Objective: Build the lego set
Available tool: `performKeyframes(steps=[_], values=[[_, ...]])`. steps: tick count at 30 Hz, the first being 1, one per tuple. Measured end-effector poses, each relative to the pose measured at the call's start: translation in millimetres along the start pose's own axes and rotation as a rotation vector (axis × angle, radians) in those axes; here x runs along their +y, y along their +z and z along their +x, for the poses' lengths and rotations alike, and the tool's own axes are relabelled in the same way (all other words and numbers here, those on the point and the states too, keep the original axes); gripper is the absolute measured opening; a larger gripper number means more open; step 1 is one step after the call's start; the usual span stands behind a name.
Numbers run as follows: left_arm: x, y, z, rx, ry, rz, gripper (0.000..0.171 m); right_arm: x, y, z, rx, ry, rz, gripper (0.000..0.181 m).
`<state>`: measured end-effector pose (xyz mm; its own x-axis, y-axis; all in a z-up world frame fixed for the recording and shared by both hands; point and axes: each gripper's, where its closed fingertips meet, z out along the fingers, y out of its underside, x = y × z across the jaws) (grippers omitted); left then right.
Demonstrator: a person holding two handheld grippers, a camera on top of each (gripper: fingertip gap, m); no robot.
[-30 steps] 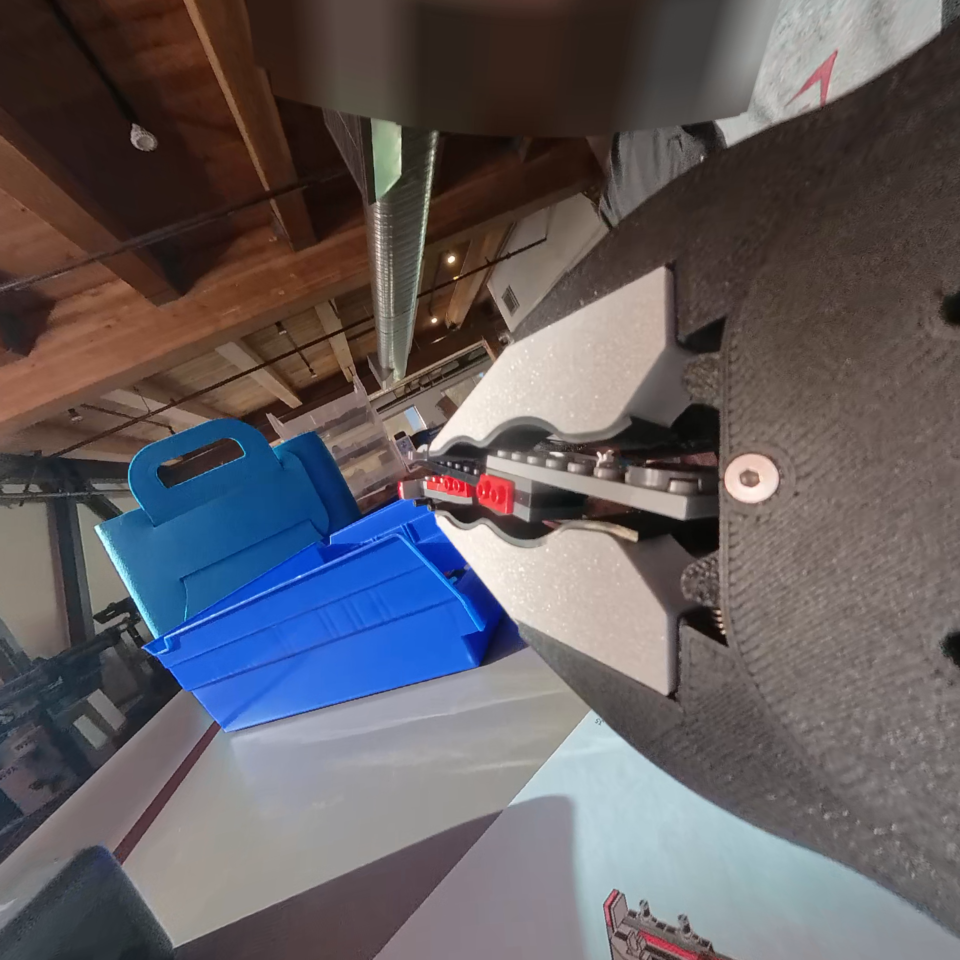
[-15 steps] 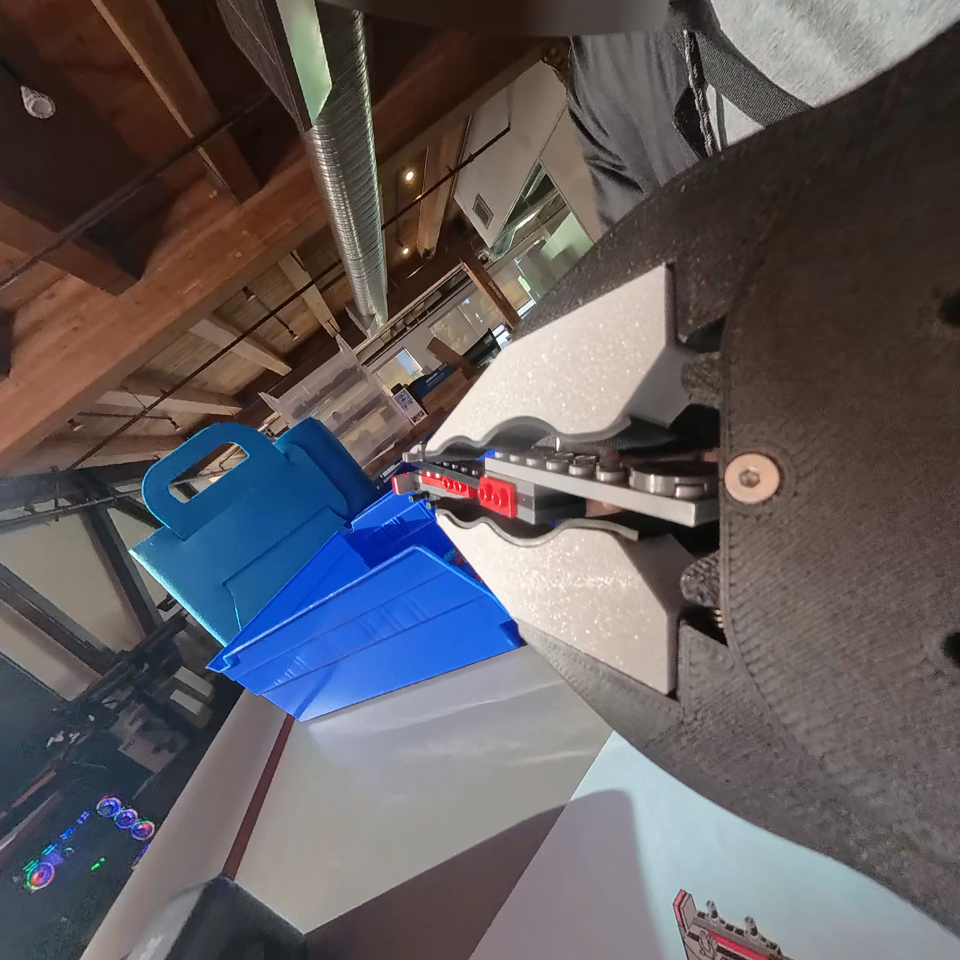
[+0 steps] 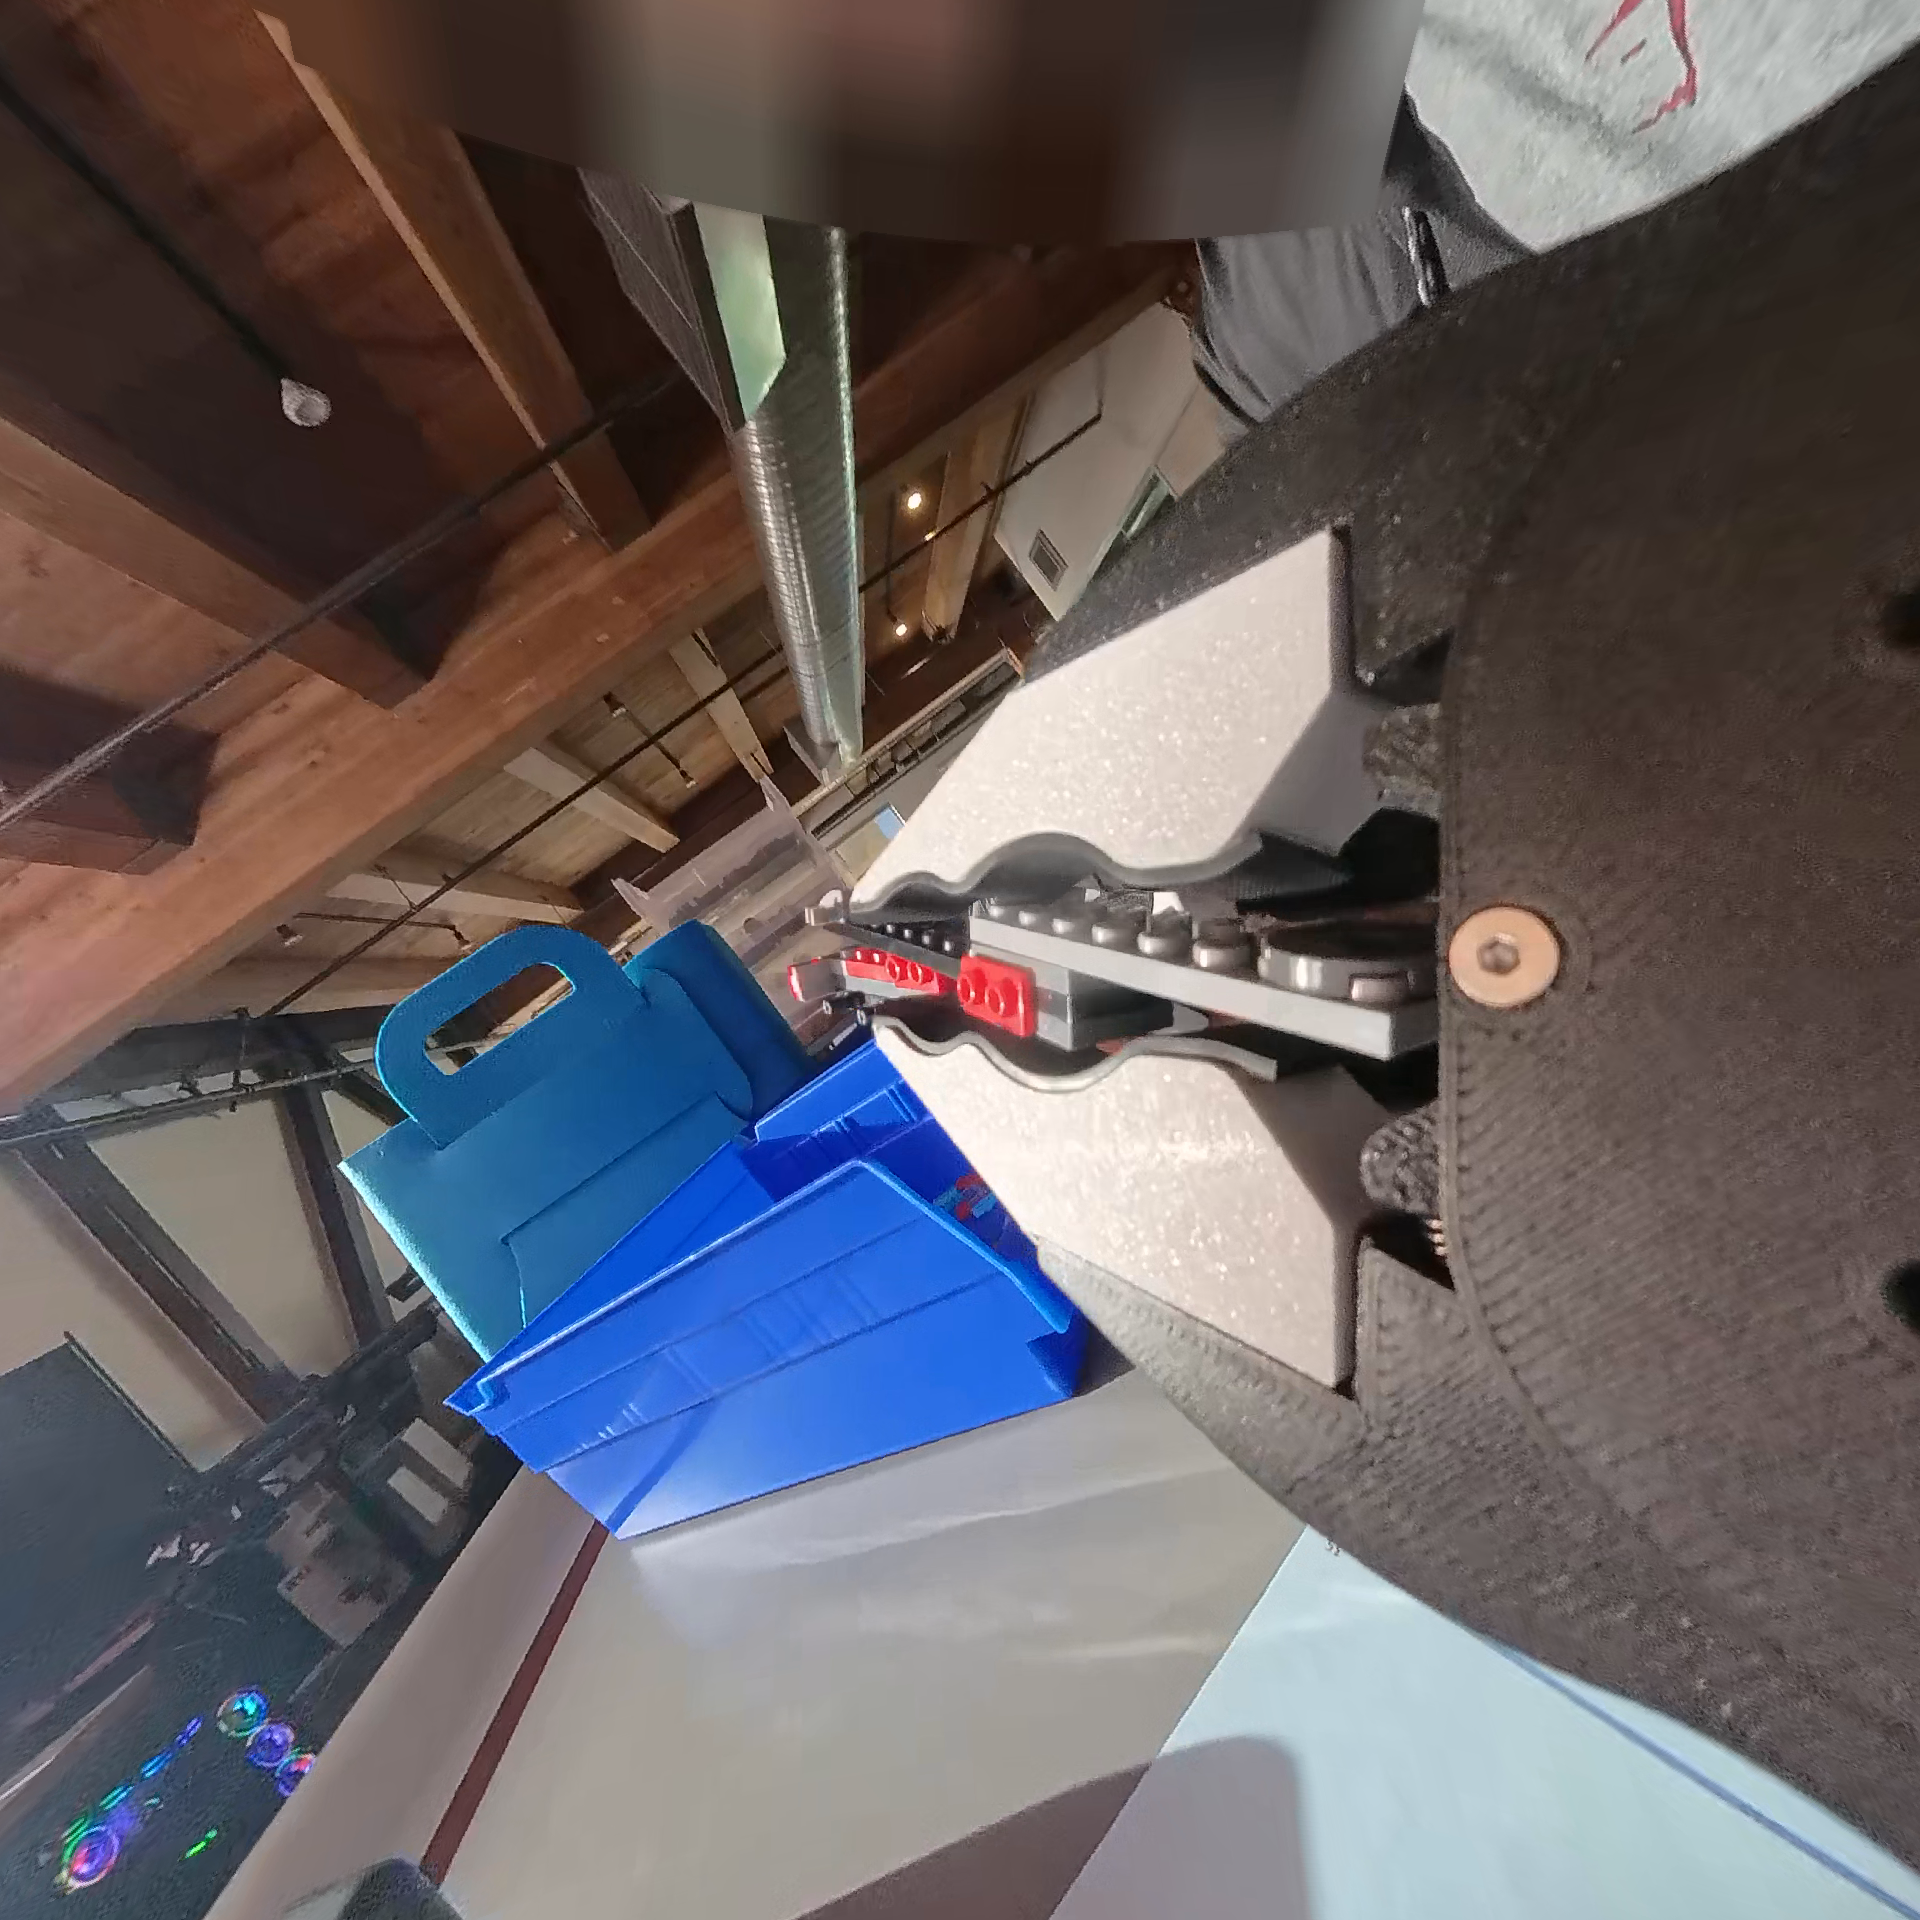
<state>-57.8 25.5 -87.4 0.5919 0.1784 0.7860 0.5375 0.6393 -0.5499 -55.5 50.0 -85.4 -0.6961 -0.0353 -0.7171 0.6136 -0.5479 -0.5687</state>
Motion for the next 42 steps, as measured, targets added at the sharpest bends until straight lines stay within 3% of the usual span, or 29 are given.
performKeyframes(steps=[14,26,36,42], values=[[-5,-3,-1,0.023,-0.097,0.026,0.016,7,5,-4,0.112,-0.421,-0.129,0.037],[-7,-4,7,0.052,-0.079,0.006,0.016,-5,7,-6,0.047,-0.182,-0.151,0.050],[0,-2,20,-0.039,0.323,-0.145,0.016,-2,9,-8,-0.054,0.053,-0.249,0.051],[6,0,21,-0.055,0.396,-0.179,0.016,6,9,-9,-0.089,0.078,-0.284,0.037]])
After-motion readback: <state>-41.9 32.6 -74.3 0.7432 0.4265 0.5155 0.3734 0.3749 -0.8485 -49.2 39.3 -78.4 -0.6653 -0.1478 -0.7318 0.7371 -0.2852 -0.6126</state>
